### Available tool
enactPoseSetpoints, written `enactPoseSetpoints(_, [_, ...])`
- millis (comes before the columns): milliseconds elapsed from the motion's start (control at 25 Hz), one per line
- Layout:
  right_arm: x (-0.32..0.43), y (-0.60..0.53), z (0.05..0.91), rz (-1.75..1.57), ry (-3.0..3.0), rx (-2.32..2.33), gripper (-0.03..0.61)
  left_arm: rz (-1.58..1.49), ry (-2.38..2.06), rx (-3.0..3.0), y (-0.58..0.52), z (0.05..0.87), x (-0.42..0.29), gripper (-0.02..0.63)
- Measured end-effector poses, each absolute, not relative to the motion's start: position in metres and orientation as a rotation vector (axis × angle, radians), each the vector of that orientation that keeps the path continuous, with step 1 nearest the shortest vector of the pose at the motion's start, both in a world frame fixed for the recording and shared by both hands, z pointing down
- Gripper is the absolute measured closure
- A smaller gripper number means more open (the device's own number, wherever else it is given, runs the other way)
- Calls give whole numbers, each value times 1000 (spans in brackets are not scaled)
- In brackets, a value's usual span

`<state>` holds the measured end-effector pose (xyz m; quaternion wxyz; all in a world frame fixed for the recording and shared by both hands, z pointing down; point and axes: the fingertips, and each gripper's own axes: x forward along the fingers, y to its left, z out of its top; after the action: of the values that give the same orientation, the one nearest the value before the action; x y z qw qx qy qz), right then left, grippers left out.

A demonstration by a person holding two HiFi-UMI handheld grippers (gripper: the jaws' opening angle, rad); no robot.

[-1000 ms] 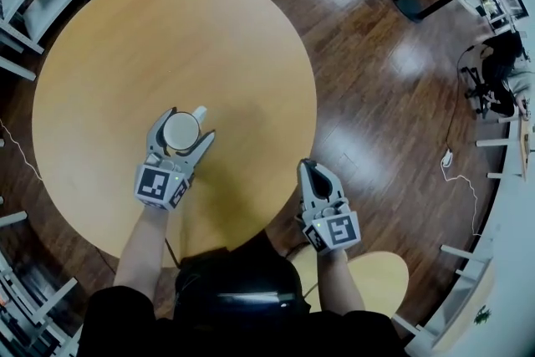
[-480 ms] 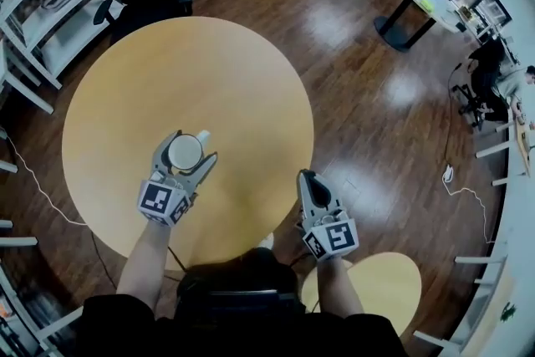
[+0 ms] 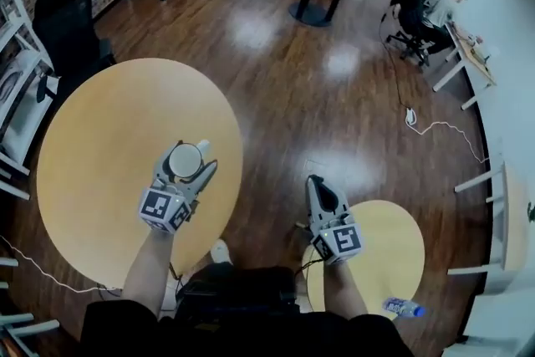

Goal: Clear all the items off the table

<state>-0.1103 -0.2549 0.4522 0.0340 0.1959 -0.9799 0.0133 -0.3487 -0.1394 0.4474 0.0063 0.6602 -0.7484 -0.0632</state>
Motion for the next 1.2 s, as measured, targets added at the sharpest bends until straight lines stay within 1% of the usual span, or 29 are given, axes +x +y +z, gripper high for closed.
enactPoseSetpoints(280, [79, -270, 426, 124, -2933, 1199, 574, -213, -1987, 2425, -217, 424, -205, 198])
enactPoseSetpoints(720, [300, -228, 396, -49, -2734, 1727, 574, -284, -1531, 2763, -279, 409, 23, 198])
enactPoseSetpoints(960, [393, -192, 407, -30, -2597, 2031, 574, -305, -1299, 2803, -293, 414, 112, 198])
enactPoseSetpoints(1200, [442, -166, 425, 59, -2453, 2255, 574, -174, -1081, 2873, -301, 431, 172, 198])
